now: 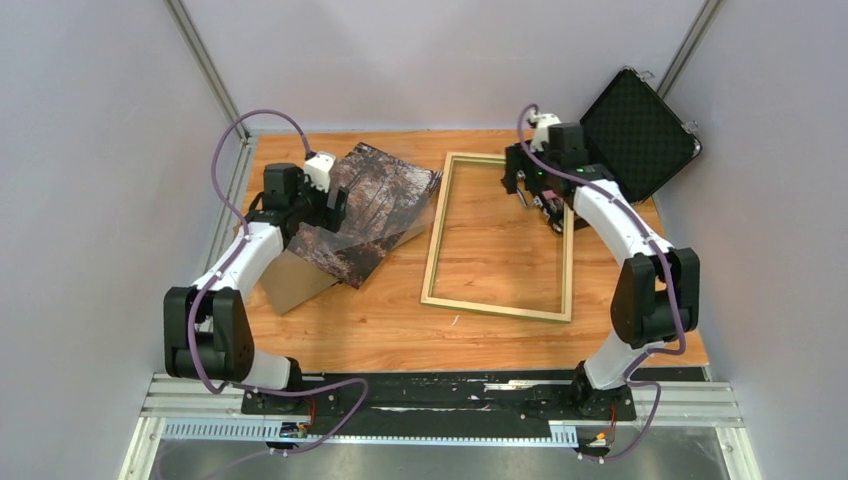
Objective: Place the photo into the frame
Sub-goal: Adjust the photo frame at the center of the board, then adjust the photo frame item at the center of the board, then pick up the photo frame item at the center of the board.
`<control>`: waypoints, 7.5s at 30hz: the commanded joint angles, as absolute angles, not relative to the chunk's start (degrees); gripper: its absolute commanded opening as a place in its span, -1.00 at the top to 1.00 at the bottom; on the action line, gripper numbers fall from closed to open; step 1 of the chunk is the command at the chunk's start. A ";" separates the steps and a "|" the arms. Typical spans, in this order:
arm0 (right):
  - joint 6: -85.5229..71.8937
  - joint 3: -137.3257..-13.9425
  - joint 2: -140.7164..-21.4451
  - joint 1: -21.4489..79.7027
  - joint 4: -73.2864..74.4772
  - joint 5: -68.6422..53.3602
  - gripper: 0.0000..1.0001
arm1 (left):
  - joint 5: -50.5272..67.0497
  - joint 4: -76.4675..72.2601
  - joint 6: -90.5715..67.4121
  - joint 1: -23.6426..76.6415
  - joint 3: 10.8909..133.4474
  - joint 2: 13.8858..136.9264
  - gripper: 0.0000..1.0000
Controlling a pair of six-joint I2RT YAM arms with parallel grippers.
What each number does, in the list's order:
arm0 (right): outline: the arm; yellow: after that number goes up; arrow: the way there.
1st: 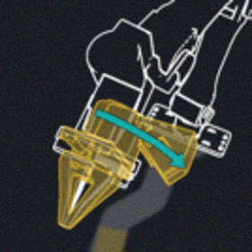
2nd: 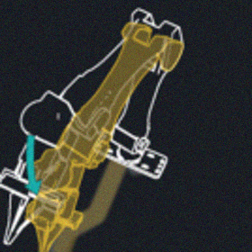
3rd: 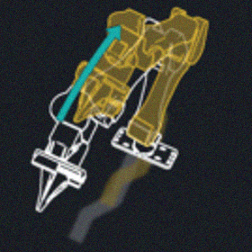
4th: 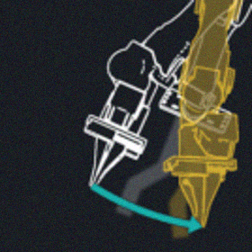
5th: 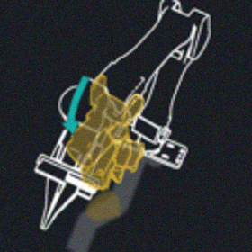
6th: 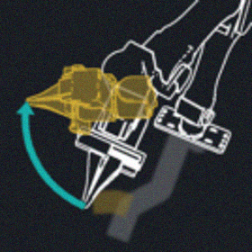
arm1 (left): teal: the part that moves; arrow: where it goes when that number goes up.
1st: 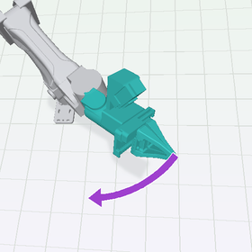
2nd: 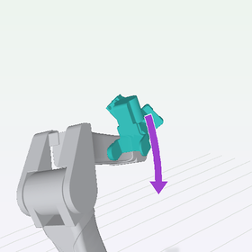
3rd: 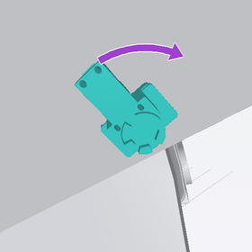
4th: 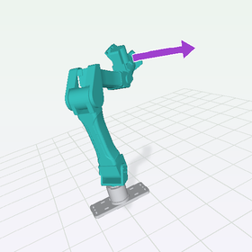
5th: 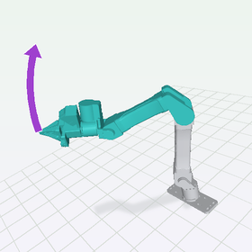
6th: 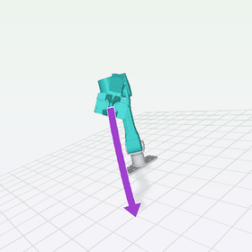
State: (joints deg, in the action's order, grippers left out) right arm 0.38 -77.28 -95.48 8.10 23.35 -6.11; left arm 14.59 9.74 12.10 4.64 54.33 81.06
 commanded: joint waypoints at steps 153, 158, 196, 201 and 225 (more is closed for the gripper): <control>-24.65 -122.85 -141.69 29.23 29.60 -29.23 -0.52 | 25.75 28.82 5.04 -14.06 81.69 109.92 -0.80; -24.76 -122.33 -142.19 29.18 29.49 -29.68 -0.51 | 24.76 28.81 5.40 -14.07 83.61 111.45 -0.82; -25.86 -123.46 -144.06 29.88 30.59 -27.16 -0.50 | 34.62 29.37 5.04 -14.06 88.93 117.72 -0.73; -25.76 -123.64 -144.33 29.86 30.59 -27.40 -0.50 | 35.26 30.29 5.37 -14.04 89.10 116.49 -0.73; -24.96 -124.02 -145.12 30.28 30.59 -28.87 -0.49 | 42.04 35.12 5.57 -14.07 90.52 113.51 -0.69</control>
